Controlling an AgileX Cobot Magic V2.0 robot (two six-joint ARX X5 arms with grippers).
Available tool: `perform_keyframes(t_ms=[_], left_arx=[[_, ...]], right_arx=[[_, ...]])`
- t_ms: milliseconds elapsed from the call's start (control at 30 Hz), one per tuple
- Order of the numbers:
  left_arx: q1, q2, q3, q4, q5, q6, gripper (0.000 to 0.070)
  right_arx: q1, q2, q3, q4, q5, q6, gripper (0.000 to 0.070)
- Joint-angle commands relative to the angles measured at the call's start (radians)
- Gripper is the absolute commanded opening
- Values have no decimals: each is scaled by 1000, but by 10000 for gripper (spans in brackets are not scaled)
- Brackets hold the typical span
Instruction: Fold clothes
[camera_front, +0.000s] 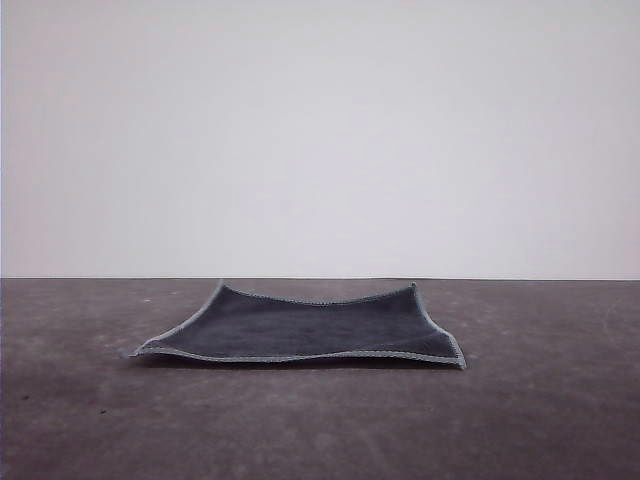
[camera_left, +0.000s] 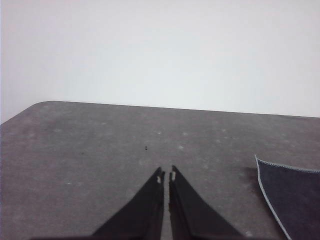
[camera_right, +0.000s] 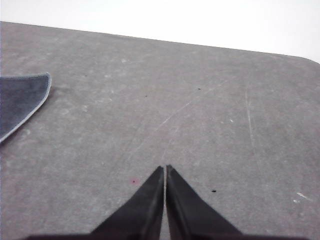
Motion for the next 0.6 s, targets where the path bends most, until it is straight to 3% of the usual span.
perform_keyframes(t_ms=[0, 567], left_arx=[[0, 0, -20, 10, -3, 1, 0], [0, 0, -20, 10, -3, 1, 0]], right_arx=[[-1, -1, -6, 11, 1, 9, 0], [-1, -1, -6, 11, 0, 10, 0]])
